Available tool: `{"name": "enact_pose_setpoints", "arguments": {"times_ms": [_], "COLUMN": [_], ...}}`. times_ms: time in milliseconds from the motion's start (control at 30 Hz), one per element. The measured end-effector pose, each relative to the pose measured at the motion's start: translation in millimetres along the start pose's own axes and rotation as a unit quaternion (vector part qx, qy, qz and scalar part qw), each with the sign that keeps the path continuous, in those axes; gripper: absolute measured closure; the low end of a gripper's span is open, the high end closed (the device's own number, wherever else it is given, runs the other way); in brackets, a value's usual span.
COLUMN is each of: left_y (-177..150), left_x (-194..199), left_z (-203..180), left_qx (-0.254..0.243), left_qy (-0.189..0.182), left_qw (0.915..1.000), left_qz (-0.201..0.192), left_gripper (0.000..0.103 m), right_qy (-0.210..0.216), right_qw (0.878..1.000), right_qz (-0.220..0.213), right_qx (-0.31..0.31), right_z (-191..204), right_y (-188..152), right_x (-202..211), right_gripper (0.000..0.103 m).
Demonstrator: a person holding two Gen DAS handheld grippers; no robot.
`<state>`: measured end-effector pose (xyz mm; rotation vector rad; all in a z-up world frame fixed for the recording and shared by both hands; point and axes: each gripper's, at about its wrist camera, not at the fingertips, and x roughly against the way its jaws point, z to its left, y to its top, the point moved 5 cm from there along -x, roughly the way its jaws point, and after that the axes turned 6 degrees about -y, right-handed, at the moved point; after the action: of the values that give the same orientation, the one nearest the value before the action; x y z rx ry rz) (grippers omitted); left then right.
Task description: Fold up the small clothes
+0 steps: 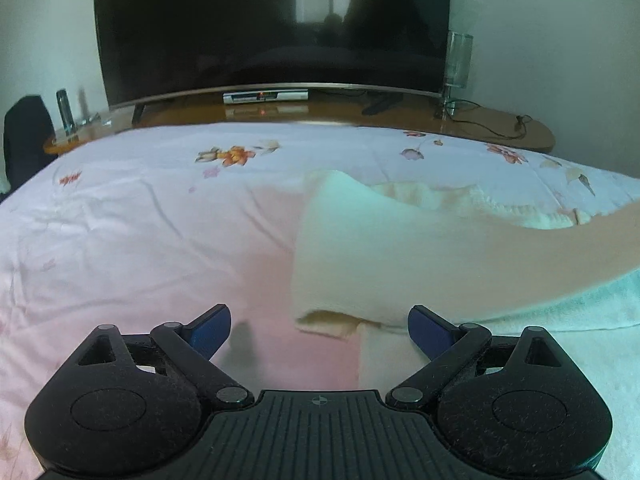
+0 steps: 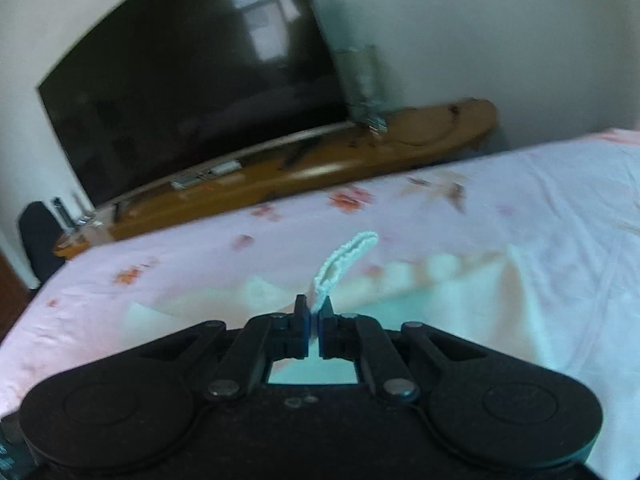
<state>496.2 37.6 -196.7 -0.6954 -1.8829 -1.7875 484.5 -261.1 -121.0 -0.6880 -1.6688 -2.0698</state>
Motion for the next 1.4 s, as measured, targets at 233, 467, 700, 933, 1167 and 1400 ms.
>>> {"name": "enact_pose_setpoints", "arguments": {"times_ms": [233, 467, 700, 933, 1167, 1400], "left_y": [2, 0, -1, -8, -7, -3], "left_x": [0, 7, 10, 5, -2, -2], "left_z": [1, 13, 19, -1, -23, 2], "left_qx": [0.03, 0.082, 0.121, 0.026, -0.075, -0.021], "left_qy": [-0.007, -0.07, -0.072, -0.062, -0.051, -0.047], "left_qw": [0.9993, 0.9941, 0.99, 0.9977, 0.9959, 0.9986], "left_qz": [-0.02, -0.01, -0.012, -0.004, -0.001, -0.015], "left_gripper": [0.09, 0.095, 0.0, 0.01, 0.061, 0.099], "right_qy": [-0.049, -0.017, -0.019, -0.044, -0.054, -0.067], "right_qw": [0.998, 0.999, 0.997, 0.997, 0.998, 0.996], "right_qz": [0.026, 0.031, 0.054, 0.012, -0.003, -0.002], "right_qx": [-0.016, -0.033, -0.048, -0.065, -0.041, -0.051], "right_z": [-48, -46, -47, -59, -61, -71], "right_y": [-22, -30, -34, -26, -16, -20], "right_x": [-11, -8, -19, -8, -2, -2], "right_gripper": [0.097, 0.097, 0.085, 0.098, 0.098, 0.098]}}
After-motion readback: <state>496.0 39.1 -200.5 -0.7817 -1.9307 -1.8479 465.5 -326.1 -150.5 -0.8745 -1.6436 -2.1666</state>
